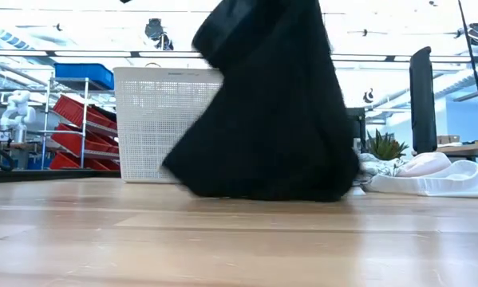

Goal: Fold laundry
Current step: Fold the black underwear

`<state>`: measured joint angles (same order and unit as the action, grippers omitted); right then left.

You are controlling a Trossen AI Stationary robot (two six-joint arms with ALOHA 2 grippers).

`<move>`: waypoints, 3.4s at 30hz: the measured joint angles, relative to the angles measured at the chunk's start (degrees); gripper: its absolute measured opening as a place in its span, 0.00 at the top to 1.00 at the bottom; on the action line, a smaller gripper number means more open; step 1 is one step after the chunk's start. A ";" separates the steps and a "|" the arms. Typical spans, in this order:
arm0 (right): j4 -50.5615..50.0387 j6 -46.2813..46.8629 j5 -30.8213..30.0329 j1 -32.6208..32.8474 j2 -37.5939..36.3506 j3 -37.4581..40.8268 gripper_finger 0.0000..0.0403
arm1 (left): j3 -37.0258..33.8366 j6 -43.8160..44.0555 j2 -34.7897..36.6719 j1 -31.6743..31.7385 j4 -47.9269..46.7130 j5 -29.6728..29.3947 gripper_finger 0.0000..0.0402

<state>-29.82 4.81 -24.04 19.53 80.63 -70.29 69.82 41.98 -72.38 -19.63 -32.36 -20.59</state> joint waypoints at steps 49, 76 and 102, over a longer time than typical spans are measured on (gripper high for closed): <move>11.22 16.39 10.97 8.62 20.10 0.90 0.99 | -0.04 -3.79 0.77 -1.78 -2.89 -7.80 0.59; -8.78 16.91 -11.46 5.89 19.57 3.66 0.98 | -0.07 -3.81 0.77 -1.93 -2.88 -8.65 0.59; 2.95 15.90 -4.56 1.27 19.84 15.40 0.35 | -0.09 -3.83 -2.82 -1.93 -2.66 -7.89 0.59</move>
<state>-26.87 20.71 -28.60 20.80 100.47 -54.89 69.73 38.15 -75.20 -21.56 -35.03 -28.47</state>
